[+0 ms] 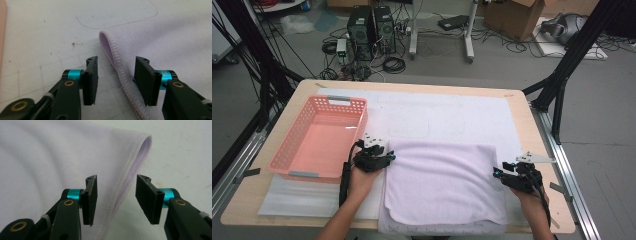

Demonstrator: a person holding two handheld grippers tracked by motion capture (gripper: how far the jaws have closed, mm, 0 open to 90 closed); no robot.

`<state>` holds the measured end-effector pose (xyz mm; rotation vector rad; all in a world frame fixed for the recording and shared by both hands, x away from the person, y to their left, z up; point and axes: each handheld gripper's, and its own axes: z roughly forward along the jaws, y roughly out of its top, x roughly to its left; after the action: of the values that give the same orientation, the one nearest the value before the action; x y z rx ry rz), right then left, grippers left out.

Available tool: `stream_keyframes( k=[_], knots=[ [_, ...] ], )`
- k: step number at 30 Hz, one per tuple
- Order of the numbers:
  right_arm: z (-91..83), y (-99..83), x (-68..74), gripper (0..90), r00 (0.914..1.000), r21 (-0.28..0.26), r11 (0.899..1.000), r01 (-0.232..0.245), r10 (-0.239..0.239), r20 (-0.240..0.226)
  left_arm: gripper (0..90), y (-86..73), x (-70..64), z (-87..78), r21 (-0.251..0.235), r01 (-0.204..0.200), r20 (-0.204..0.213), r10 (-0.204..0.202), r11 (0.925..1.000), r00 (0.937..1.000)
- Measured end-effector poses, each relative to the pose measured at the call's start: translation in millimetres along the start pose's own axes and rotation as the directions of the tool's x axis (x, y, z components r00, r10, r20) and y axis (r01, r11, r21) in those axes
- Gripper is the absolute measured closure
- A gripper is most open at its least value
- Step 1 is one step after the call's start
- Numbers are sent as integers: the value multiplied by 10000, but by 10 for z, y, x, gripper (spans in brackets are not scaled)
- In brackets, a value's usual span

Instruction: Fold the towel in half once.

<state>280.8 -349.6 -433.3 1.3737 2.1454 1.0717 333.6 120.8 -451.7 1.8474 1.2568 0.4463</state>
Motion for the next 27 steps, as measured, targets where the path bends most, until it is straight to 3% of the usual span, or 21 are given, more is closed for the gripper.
stream_keyframes(
  k=[6,9,13,17,19,20,21,23,27],
  knots=[
    [222,106,-93,502,9981,-34,9981,-619,619,50,448,0,-29,17,-9,-104,297,105,9999,9995],
    [377,139,-66,516,9988,375,9981,-484,479,140,481,-2,-51,22,6,-291,519,290,9996,9982],
    [388,155,-5,605,9995,437,9990,-61,48,316,539,-4,-109,35,106,-787,402,783,9968,9961],
    [387,151,20,807,9997,495,9987,-135,146,-219,604,1,-106,41,162,-672,270,668,9976,9974],
    [387,151,21,822,9993,489,9985,-256,269,-251,662,2,-98,40,139,-593,285,588,9981,9979],
    [386,150,15,826,9989,480,9982,-357,371,-295,724,1,-89,38,137,-440,596,431,9989,9973],
    [384,149,9,831,9988,478,9982,-364,379,-319,843,-1,-102,42,174,-329,723,315,9993,9969],
    [379,150,16,835,9990,440,9985,-339,351,-272,848,1,-131,41,158,-444,585,434,9989,9973],
    [352,144,0,842,9989,265,9988,-415,421,-203,855,18,-74,32,-85,171,794,-164,9998,9967]
  ],
)
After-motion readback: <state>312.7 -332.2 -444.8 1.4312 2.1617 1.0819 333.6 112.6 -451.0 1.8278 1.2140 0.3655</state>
